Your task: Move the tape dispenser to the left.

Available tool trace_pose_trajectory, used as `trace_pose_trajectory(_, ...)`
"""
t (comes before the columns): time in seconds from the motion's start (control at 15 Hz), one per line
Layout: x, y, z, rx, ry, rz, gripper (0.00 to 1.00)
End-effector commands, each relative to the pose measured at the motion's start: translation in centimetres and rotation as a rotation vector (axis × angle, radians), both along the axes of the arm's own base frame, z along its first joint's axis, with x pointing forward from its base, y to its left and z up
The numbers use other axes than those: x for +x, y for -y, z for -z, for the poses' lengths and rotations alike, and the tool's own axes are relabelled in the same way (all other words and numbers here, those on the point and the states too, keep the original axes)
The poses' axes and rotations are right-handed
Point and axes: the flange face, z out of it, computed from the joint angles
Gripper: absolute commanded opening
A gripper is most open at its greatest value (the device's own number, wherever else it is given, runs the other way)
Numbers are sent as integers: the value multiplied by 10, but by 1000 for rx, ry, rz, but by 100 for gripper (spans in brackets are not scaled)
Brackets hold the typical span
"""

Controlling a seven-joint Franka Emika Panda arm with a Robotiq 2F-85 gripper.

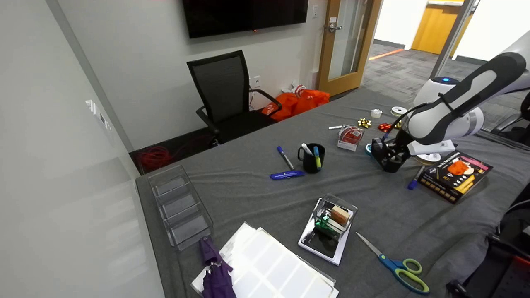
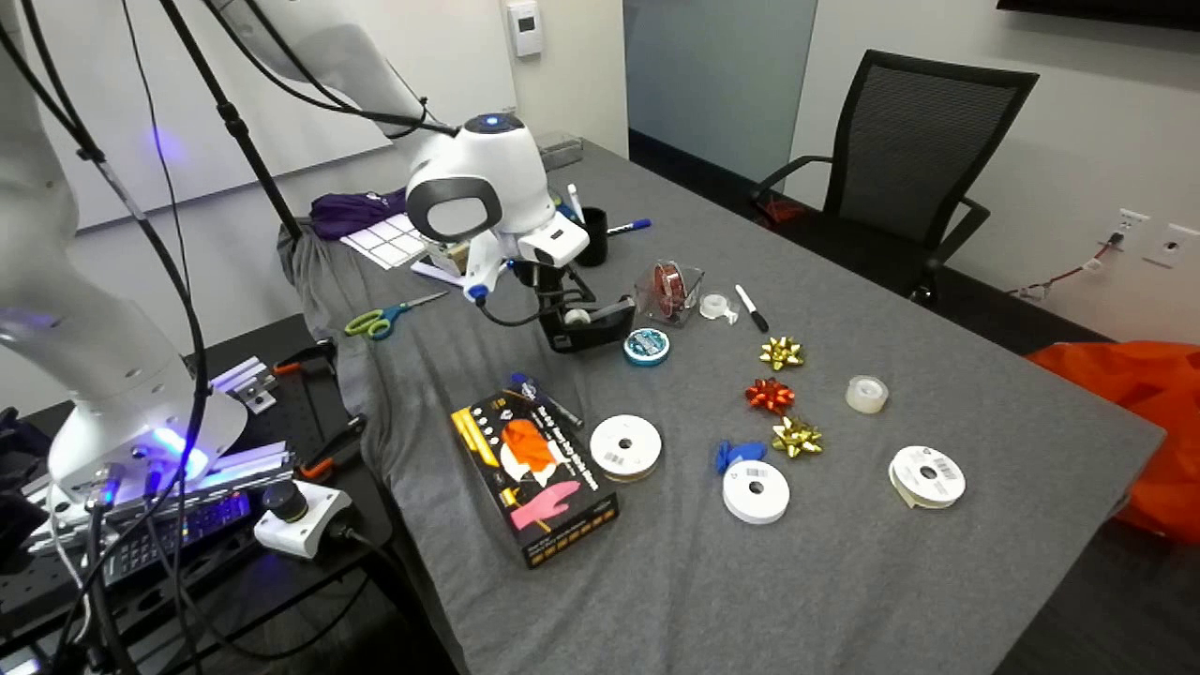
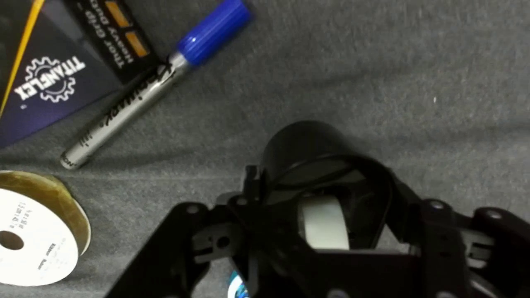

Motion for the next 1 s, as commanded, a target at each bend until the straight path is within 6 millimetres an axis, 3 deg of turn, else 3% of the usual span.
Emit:
trace_pose_trajectory(0.0, -13, -33, 4, -40, -30, -129, 44)
trace_pose_trajectory(0.33, -34, -65, 12, -69, -10, -272, 44)
trace_pose_trajectory(0.93, -89, -74, 14, -77, 79, -418, 44)
